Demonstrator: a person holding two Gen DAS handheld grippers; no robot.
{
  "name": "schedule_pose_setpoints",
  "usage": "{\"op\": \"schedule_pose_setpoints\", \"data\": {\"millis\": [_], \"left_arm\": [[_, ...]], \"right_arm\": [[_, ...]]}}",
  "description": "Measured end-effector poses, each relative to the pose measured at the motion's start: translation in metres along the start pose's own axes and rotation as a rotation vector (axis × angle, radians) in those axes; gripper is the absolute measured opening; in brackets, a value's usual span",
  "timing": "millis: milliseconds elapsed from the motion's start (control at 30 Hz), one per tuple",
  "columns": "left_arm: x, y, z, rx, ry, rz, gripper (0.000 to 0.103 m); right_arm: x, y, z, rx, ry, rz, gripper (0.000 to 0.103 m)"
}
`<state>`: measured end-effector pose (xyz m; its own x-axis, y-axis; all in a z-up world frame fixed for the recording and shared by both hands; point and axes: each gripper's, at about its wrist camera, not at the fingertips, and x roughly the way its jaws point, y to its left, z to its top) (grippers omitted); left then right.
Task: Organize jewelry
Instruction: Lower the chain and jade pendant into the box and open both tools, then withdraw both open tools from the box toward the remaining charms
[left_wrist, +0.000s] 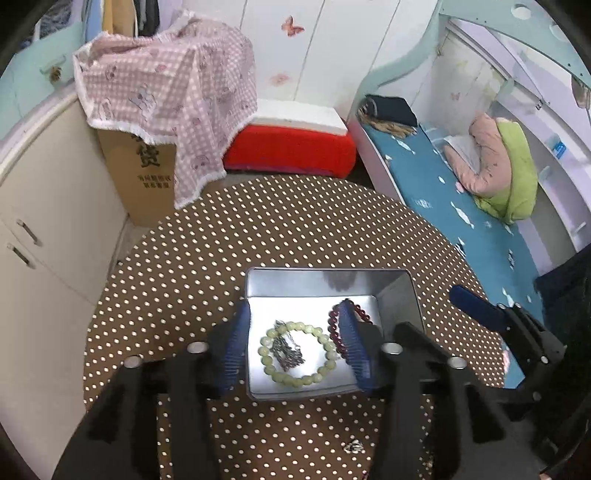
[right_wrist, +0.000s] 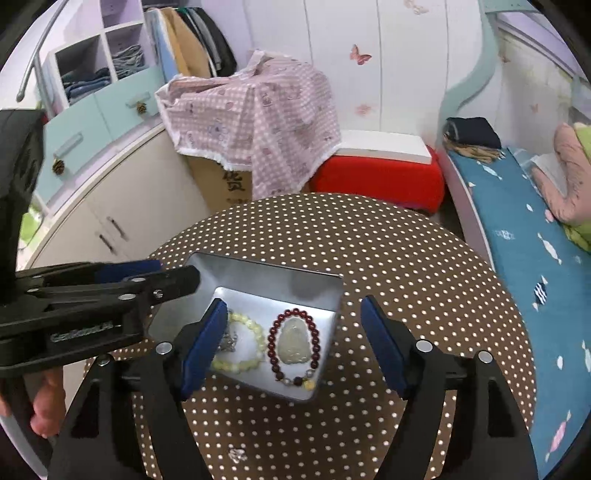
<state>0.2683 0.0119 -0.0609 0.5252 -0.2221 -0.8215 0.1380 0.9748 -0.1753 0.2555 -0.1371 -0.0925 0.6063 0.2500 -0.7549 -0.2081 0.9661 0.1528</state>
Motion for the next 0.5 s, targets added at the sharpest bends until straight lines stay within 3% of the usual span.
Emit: {"op": "schedule_pose_setpoints", "data": {"millis": [500], "left_arm": [[-0.017,-0.002,-0.018,0.011,0.004,0.032,0.050]], "right_arm": [[-0.018,-0.013,-0.016,-0.003,-0.002,-0.055,0.074]]}}
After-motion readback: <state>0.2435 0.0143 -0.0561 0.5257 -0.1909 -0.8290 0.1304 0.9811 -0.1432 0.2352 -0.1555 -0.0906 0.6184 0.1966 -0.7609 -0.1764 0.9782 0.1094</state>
